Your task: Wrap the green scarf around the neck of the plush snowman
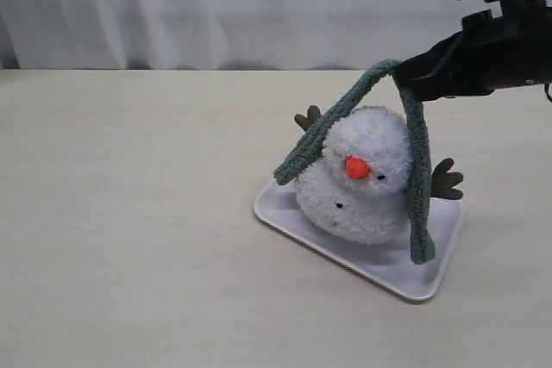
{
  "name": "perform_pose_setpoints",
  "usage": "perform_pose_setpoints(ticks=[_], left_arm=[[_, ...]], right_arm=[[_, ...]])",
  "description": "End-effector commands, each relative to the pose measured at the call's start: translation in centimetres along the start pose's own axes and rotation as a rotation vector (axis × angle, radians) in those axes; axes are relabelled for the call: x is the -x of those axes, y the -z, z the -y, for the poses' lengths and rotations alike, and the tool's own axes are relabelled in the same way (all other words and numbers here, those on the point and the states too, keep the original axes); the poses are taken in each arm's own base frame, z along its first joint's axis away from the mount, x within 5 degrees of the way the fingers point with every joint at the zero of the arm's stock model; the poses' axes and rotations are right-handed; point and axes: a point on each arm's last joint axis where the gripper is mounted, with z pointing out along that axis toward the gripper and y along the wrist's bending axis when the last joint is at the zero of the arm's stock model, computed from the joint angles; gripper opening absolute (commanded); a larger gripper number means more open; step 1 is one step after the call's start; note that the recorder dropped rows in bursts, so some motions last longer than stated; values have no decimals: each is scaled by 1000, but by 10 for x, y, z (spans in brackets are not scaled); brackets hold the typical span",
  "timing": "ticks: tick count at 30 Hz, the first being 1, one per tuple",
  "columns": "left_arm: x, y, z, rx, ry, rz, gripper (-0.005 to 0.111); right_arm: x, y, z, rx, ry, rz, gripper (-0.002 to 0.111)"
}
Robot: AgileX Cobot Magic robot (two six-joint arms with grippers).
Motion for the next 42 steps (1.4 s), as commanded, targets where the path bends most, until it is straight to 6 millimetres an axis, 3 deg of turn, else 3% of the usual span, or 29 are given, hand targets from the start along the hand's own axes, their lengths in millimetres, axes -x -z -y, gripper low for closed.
perform_pose_setpoints(ticks=[1,10,21,42], left_arm=[[0,1,0,2,13,3,0],[0,1,0,2,13,3,0],[-1,1,0,-2,13,-2,0],[-1,1,1,-7,17,-8,0]], right_arm=[[2,-4,4,-20,6,23,4],[-14,-23,13,-16,8,-65,4],[-21,-22,22,-118,-25,-130,4],[-47,-49,25,-22,-115,-252,4]])
